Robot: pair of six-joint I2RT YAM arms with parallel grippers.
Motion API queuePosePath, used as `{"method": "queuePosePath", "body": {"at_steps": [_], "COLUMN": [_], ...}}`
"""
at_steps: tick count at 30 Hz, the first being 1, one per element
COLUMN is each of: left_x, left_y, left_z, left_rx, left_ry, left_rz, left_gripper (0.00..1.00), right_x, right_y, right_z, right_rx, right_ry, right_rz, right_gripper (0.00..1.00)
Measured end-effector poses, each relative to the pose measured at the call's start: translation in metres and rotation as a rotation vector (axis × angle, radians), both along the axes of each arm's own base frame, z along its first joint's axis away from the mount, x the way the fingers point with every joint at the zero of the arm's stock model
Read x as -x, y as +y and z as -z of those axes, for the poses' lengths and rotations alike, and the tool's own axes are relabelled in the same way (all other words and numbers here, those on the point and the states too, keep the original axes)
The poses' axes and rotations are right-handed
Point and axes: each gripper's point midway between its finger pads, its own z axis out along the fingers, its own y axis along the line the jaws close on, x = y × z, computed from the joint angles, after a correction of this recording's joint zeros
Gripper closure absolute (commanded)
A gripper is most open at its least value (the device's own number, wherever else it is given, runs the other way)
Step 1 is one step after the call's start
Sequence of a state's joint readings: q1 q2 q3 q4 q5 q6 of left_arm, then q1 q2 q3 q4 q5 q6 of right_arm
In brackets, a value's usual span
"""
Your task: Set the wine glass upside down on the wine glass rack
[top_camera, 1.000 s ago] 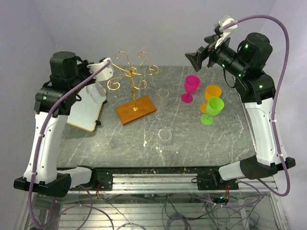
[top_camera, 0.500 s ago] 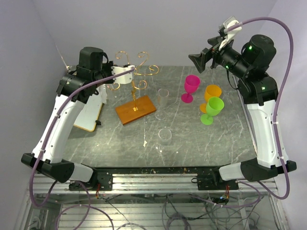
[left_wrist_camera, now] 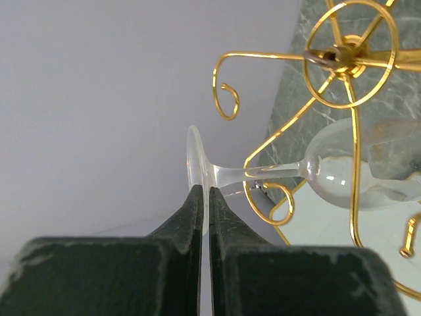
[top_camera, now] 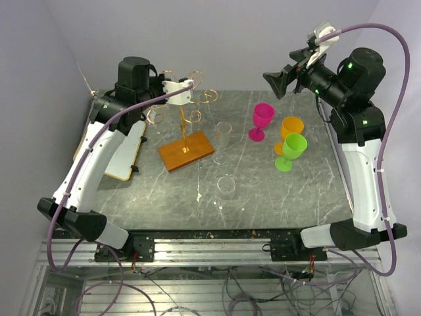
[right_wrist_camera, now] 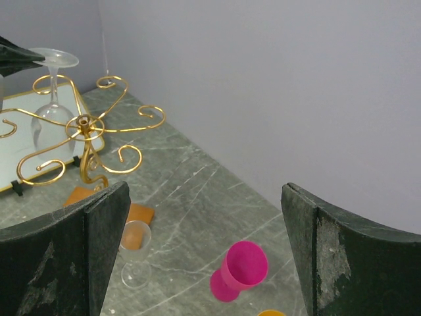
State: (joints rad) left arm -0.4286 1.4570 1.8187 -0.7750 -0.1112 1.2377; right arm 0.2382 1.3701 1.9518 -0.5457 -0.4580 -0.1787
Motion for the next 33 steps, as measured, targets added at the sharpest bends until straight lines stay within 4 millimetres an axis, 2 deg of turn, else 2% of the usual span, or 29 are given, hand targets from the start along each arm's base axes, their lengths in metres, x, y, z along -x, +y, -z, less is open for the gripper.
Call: {"method": "queuePosePath", "body": {"at_steps": [6,14,27,33], "left_x": [-0.013,-0.019,-0.014,-0.004], "left_y": [0.001,0.014,0.028,0.032], "left_z": [-0.003,0.015,0.018,0.015], "left_rx": [0.02,-0.015,-0.007,0.002], "left_ry": [-0.047,-0.041,-0.036,-0.029], "left_rz": [-0.041,-0.125,-0.208,-0.208], "left_gripper": [0.93,0.93,0.93,0.93], "right_x": [-0.001,0.0,-0.003,-0.003], "right_y": [-0.004,-0.004,-0.004,-0.004], "right_z": [0.0,0.002,0.009,0.008], "right_rx": [-0.006,-0.009,-0.012,-0.013], "right_ry": [0.001,0.011,0.027,0.024], "right_rz": [0.008,-0.003,-0.01,-0.01], "right_gripper": [0.02,0.02,0.01,0.01]}}
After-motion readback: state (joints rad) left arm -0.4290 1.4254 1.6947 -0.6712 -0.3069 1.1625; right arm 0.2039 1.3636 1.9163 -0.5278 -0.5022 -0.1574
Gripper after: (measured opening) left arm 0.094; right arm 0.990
